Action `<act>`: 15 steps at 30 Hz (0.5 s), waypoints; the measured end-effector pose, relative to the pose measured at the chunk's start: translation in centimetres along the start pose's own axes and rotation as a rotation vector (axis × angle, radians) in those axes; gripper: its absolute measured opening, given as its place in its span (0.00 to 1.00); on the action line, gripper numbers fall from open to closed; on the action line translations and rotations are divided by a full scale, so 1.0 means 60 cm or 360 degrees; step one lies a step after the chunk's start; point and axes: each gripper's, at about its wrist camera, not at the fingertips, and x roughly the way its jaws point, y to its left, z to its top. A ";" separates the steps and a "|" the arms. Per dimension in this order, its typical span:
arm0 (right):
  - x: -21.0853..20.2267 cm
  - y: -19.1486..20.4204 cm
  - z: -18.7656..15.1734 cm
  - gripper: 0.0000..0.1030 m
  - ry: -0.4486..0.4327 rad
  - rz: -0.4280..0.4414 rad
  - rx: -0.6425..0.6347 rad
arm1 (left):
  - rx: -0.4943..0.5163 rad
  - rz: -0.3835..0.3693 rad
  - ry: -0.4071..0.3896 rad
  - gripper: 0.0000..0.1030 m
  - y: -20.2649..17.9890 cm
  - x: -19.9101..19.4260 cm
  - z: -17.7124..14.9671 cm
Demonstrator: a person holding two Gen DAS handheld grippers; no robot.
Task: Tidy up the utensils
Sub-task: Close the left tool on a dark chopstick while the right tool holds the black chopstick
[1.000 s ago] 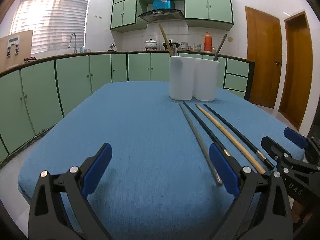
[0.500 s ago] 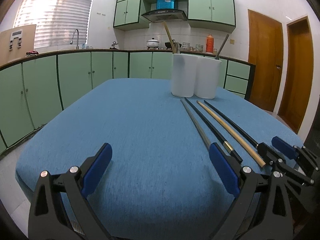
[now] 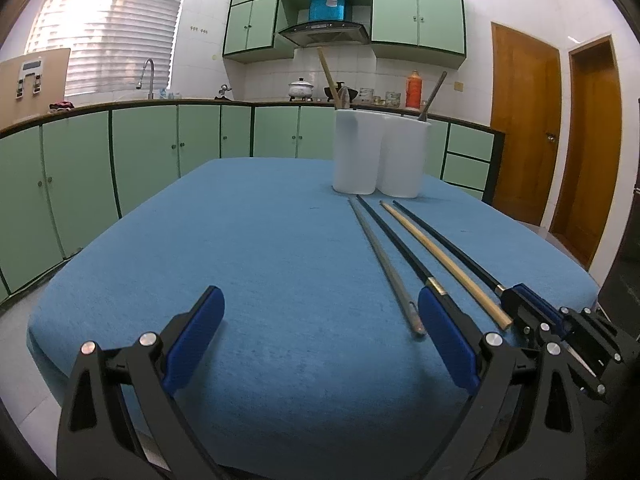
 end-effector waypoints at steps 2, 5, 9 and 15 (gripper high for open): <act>-0.001 -0.006 0.001 0.07 0.0000 0.0005 0.0028 | 0.0000 -0.0008 0.0001 0.92 -0.003 -0.001 -0.002; -0.007 -0.015 0.001 0.07 -0.0013 -0.0040 0.0065 | 0.0014 -0.0027 0.0009 0.88 -0.011 0.000 -0.004; -0.009 -0.031 0.003 0.07 -0.0009 -0.0093 0.0109 | 0.0033 -0.0052 0.0047 0.76 -0.022 0.007 -0.007; -0.011 -0.042 0.004 0.07 -0.0016 -0.0122 0.0130 | 0.0062 -0.0062 0.0054 0.64 -0.040 0.016 -0.010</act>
